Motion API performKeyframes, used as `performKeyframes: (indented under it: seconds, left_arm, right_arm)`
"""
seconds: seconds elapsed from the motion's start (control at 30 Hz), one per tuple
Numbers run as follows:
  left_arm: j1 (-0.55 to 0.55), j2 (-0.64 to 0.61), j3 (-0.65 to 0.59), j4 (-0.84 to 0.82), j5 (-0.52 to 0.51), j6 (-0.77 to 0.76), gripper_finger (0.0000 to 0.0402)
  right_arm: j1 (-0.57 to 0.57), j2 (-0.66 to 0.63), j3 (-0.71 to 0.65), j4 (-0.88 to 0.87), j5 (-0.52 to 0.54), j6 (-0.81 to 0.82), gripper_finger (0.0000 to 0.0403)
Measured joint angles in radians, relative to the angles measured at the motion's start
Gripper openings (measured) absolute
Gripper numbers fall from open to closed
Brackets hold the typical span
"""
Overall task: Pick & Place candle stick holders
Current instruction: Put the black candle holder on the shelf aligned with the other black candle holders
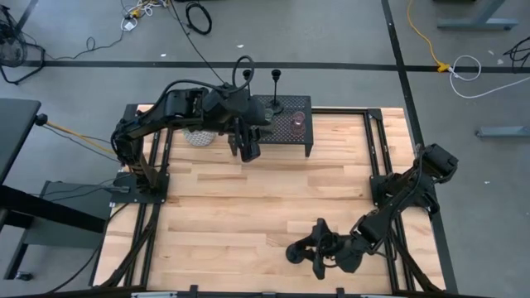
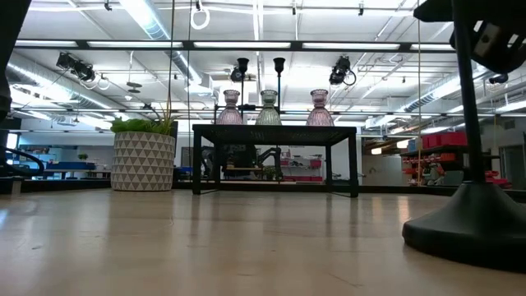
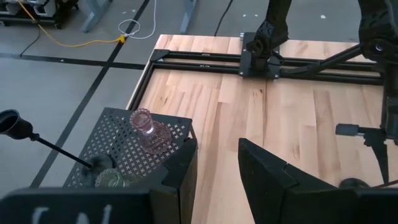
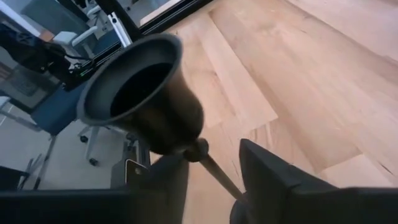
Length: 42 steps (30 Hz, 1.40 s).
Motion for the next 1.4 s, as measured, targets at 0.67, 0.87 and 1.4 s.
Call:
performKeyframes:
  seconds: [0.67, 0.87, 1.4]
  left_arm:
    - [0.005, 0.000, 0.000, -0.009, -0.026, 0.001, 0.0119]
    - [0.005, 0.000, 0.000, -0.011, -0.026, 0.001, 0.0119]
    - [0.005, 0.000, 0.000, -0.010, -0.017, 0.001, 0.0119]
  right_arm:
    - [-0.132, -0.102, 0.000, -0.102, -0.083, -0.074, 0.0003]
    - [-0.237, -0.338, 0.017, -0.322, -0.138, -0.192, 0.0001]
    - [-0.689, -0.524, 0.724, -1.115, -0.020, -0.557, 0.0000]
